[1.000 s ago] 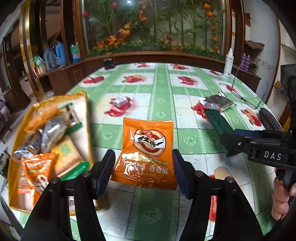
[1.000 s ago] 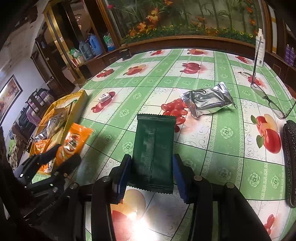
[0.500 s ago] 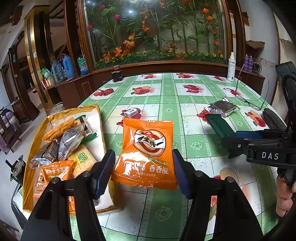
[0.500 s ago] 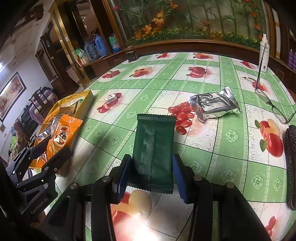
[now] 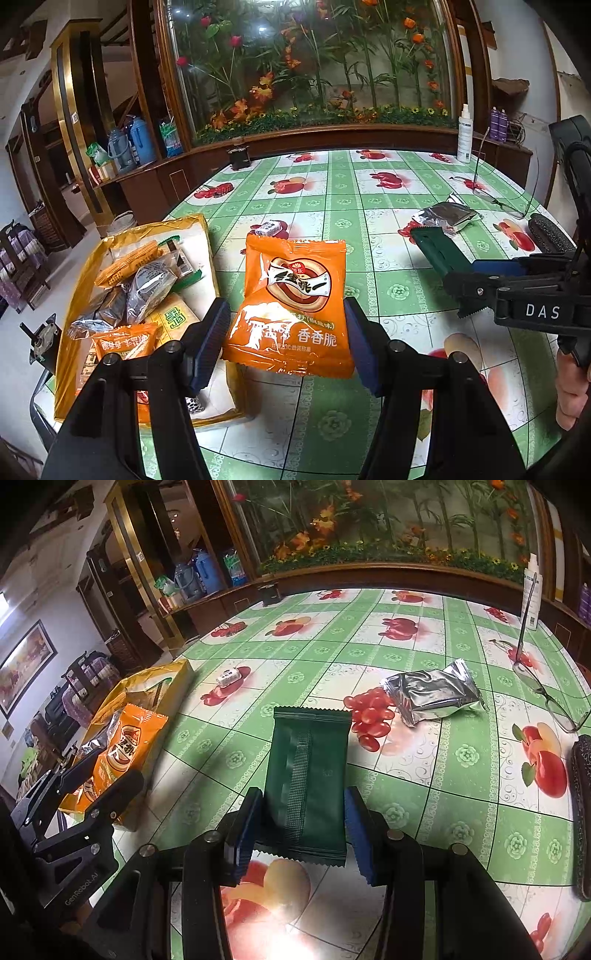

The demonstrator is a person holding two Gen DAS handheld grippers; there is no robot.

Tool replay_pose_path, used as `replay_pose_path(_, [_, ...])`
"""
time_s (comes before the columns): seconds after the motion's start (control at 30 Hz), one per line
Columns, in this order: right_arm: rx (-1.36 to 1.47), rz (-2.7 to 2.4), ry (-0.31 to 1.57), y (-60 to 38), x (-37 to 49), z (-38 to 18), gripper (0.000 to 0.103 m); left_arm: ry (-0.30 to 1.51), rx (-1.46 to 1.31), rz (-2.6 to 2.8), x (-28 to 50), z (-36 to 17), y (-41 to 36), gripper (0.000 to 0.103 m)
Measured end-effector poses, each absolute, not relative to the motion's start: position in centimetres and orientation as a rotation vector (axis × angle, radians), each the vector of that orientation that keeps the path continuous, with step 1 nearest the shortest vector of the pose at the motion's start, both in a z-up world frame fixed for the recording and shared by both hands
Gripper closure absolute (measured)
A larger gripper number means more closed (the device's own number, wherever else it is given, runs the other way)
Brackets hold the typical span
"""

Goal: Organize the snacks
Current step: 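Lift the dark green pack with the right gripper while the left holds the orange pack, then carry the orange pack and dark green pack over the yellow tray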

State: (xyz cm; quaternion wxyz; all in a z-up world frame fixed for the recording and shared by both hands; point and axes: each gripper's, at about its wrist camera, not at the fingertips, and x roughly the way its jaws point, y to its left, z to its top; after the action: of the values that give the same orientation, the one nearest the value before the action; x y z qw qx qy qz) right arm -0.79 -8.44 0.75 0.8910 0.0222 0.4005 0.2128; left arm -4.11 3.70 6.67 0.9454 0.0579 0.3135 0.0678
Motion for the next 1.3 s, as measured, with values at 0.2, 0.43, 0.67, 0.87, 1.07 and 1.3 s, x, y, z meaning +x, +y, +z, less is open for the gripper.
replay_pose_path(0.2, [0.043, 0.448, 0.828, -8.4, -0.7, 0.7, 0.057, 0.635, 0.119, 0.141, -4.1, 6.7, 3.7, 0.042])
replay_pose_path(0.43, [0.041, 0.45, 0.827, -8.3, -0.8, 0.7, 0.057, 0.63, 0.116, 0.147, -4.2, 6.9, 4.0, 0.042])
replay_pose_path(0.67, [0.047, 0.457, 0.821, -8.1, -1.0, 0.8, 0.057, 0.613, 0.114, 0.157, -4.5, 7.4, 4.5, 0.042])
replay_pose_path(0.87, [0.055, 0.479, 0.818, -7.3, -1.5, 1.0, 0.057, 0.599, 0.105, 0.165, -4.9, 7.7, 5.1, 0.042])
replay_pose_path(1.07, [0.054, 0.512, 0.808, -6.1, -2.3, 1.3, 0.057, 0.592, 0.093, 0.172, -5.1, 8.0, 5.8, 0.042])
replay_pose_path(1.3, [0.056, 0.564, 0.802, -3.9, -3.1, 1.6, 0.057, 0.586, 0.051, 0.202, -5.5, 8.4, 7.9, 0.042])
